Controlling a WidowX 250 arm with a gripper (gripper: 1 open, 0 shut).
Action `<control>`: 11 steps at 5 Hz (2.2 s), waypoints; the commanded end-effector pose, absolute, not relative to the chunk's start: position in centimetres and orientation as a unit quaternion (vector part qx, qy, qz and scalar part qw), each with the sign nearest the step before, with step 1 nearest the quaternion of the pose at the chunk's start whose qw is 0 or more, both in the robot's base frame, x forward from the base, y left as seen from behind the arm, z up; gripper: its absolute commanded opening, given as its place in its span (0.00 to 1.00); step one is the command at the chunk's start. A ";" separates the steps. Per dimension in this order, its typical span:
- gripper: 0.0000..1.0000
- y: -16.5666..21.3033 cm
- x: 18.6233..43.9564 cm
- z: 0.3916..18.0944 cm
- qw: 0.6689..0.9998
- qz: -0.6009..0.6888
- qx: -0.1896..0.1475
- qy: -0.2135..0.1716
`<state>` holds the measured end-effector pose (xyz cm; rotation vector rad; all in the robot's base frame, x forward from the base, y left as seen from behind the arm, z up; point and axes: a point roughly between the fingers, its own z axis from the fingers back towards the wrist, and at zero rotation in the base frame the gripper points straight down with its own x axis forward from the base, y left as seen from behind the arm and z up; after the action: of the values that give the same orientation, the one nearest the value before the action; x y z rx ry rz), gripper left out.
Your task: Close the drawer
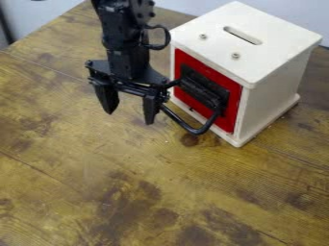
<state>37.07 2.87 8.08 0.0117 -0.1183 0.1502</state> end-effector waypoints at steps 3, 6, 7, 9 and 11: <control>1.00 3.9 37.6 10.6 0.992 0.102 0.006 -0.080; 1.00 3.8 36.0 11.2 0.995 0.032 0.004 -0.096; 1.00 4.3 37.3 10.4 0.996 0.014 0.005 -0.091; 1.00 5.5 37.9 8.3 0.996 0.013 0.005 -0.090; 1.00 6.4 37.6 8.2 0.997 0.012 0.005 -0.077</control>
<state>36.92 5.63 6.19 0.0025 -0.0958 0.0127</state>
